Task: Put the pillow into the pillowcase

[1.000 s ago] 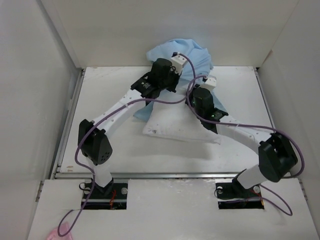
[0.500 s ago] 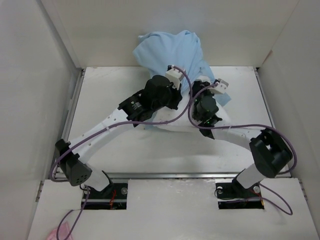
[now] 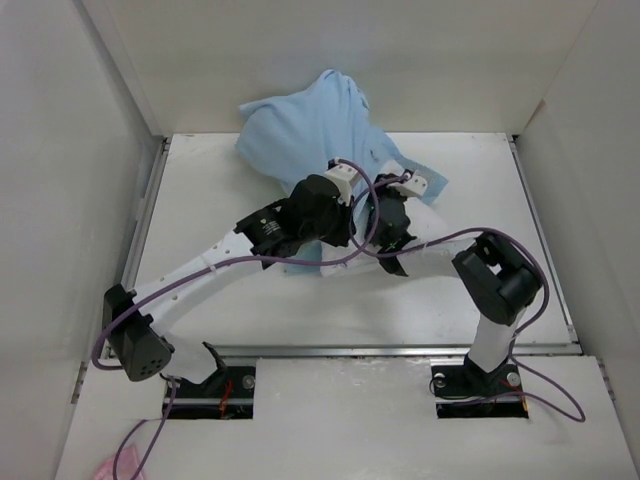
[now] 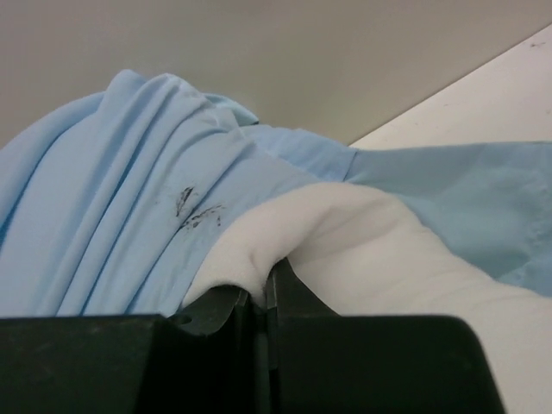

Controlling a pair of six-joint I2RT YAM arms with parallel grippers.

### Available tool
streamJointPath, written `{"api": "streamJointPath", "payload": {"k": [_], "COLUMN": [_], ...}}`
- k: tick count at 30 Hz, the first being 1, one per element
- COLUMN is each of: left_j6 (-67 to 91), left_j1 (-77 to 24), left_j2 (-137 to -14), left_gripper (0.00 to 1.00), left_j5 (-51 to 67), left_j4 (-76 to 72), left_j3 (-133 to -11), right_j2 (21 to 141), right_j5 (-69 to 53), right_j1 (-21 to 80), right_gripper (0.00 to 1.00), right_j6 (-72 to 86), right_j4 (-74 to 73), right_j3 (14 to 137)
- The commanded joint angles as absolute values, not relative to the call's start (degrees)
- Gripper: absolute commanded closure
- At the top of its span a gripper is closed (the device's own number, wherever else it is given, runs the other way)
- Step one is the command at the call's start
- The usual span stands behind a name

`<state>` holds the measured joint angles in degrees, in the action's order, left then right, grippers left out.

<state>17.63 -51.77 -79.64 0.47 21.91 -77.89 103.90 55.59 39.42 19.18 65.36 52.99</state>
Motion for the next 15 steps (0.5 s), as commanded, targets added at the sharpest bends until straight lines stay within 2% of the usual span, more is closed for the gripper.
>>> {"api": "streamJointPath", "payload": {"k": [1, 2, 3, 4, 5, 7, 8, 11, 12, 15], "left_j6": [24.08, 24.69, 25.48, 26.18, 26.71, 26.72, 26.72, 27.94, 27.95, 27.95], "left_j1": [-53.8, -53.09, -52.56, -51.78, -51.25, -50.54, -49.93, -48.79, -48.78, -47.46], "left_j2": [-75.32, -75.32, -75.93, -75.94, -76.46, -76.46, -76.46, -74.63, -74.01, -72.07], "left_gripper": [1.0, 1.0, 0.86, 0.39, 0.0, 0.0, 0.0, 0.0, 0.0, 0.0], "left_j5": [9.67, 6.01, 3.11, 0.55, -1.39, -4.56, -6.05, -11.15, -12.12, -12.13], "left_j4": [24.71, 24.7, 25.39, 25.92, 25.93, 26.54, 27.76, 29.61, 29.62, 28.48], "left_j3": [-74.98, -74.1, -74.09, -74.09, -74.09, -75.32, -75.32, -75.94, -75.94, -73.04], "right_j2": [100.03, 97.93, 96.95, 96.07, 95.19, 91.95, 90.8, 87.11, 85.79, 83.59], "right_j5": [51.38, 48.63, 45.38, 37.52, 33.44, 26.05, 18.97, 8.4, 7.13, 4.57], "right_j1": [36.12, 36.12, 36.12, 35.51, 34.99, 34.02, 32.36, 28.67, 27.78, 23.58], "right_gripper": [0.91, 0.79, 0.64, 0.31, 0.19, 0.0, 0.0, 0.0, 0.0, 0.0], "right_j6": [23.28, 27.03, 28.11, 28.12, 28.12, 28.65, 28.65, 26.38, 25.76, 23.29], "right_j4": [68.41, 60.72, 57.51, 54.96, 49.89, 45.29, 41.96, 24.31, 16.69, 9.07], "right_j3": [57.31, 56.61, 56.08, 56.07, 55.2, 54.49, 55.19, 58.96, 61.15, 62.58]}}
